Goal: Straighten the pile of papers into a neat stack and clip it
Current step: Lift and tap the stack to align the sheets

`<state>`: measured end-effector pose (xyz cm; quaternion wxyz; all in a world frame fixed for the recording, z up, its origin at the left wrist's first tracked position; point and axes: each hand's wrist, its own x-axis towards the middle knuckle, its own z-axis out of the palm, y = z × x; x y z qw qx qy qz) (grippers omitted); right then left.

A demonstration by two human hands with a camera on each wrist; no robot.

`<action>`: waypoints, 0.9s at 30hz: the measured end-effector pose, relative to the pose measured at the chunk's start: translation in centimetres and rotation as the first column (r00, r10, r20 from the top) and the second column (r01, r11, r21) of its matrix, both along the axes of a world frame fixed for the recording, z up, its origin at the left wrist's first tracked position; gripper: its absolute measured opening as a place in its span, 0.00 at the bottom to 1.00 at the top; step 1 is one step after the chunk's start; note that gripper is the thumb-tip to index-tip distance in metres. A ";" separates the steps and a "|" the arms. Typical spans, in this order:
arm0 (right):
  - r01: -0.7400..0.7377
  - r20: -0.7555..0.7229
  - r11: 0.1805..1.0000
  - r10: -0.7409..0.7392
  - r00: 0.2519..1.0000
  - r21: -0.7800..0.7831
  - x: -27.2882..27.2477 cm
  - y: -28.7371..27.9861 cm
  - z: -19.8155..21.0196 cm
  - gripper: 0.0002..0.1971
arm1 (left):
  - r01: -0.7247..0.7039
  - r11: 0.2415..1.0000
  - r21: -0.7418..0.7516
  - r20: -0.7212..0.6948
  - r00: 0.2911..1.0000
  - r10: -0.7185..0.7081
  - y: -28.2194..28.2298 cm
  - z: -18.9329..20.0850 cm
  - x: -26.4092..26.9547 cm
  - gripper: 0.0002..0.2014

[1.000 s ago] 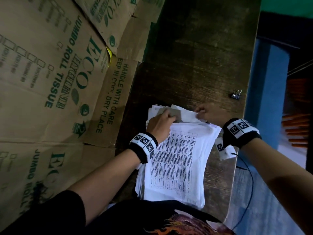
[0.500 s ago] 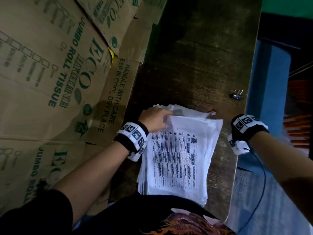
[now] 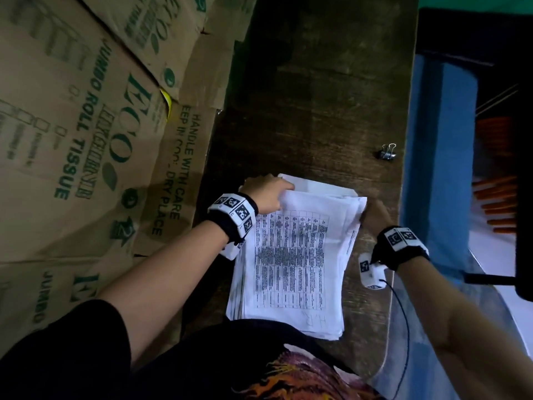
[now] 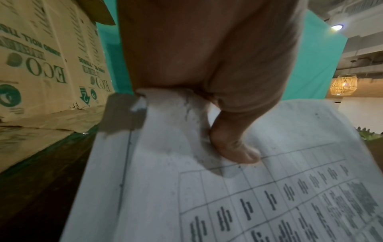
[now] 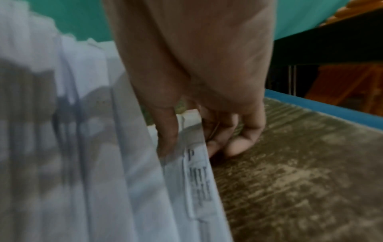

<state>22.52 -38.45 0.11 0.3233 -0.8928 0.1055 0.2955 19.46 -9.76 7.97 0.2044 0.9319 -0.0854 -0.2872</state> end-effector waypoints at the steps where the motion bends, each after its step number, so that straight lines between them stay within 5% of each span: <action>1: 0.020 -0.002 0.999 -0.020 1.000 0.027 -0.6 0.5 1.3 0.09 | -0.003 1.000 0.003 -0.010 1.000 0.003 0.0 0.0 0.1 0.19; 8: 0.145 0.084 0.920 -0.187 0.979 0.363 -2.3 1.9 2.7 0.17 | 0.012 1.000 0.002 -0.091 0.996 -0.011 0.2 0.3 3.6 0.16; 12: 0.396 -0.142 0.799 -0.373 0.917 0.452 -2.3 2.2 1.3 0.11 | 0.008 0.989 0.146 -0.019 1.000 -0.005 -0.9 -2.3 3.9 0.21; 16: 0.555 -0.294 0.679 -0.472 0.831 0.480 -3.8 1.2 0.2 0.27 | -0.153 0.982 0.110 0.226 0.966 0.125 -0.3 -4.2 2.5 0.27; 17: 0.536 -0.259 0.685 -0.472 0.843 0.493 -4.3 1.2 0.5 0.24 | -0.245 0.967 0.064 0.296 0.930 0.216 0.2 -4.4 1.8 0.28; 19: 0.391 -0.106 0.832 -0.382 0.918 0.393 -4.9 0.7 -0.5 0.19 | -0.497 0.867 -0.045 0.304 0.820 0.485 1.4 -5.1 -0.4 0.30; 21: 0.274 -0.003 0.941 -0.279 0.960 0.201 -5.9 0.8 -0.8 0.26 | -0.721 0.691 -0.043 0.116 0.684 0.721 2.6 -5.9 -3.5 0.34; 23: 0.272 -0.013 0.962 -0.272 0.962 0.019 -7.4 2.3 -1.0 0.31 | -0.810 0.584 0.057 -0.089 0.579 0.811 2.1 -6.3 -7.0 0.37; 27: 0.227 -0.087 0.972 -0.231 0.969 -0.052 -10.4 8.0 0.2 0.39 | -0.788 0.615 0.011 -0.228 0.597 0.769 -3.0 -6.5 -11.0 0.43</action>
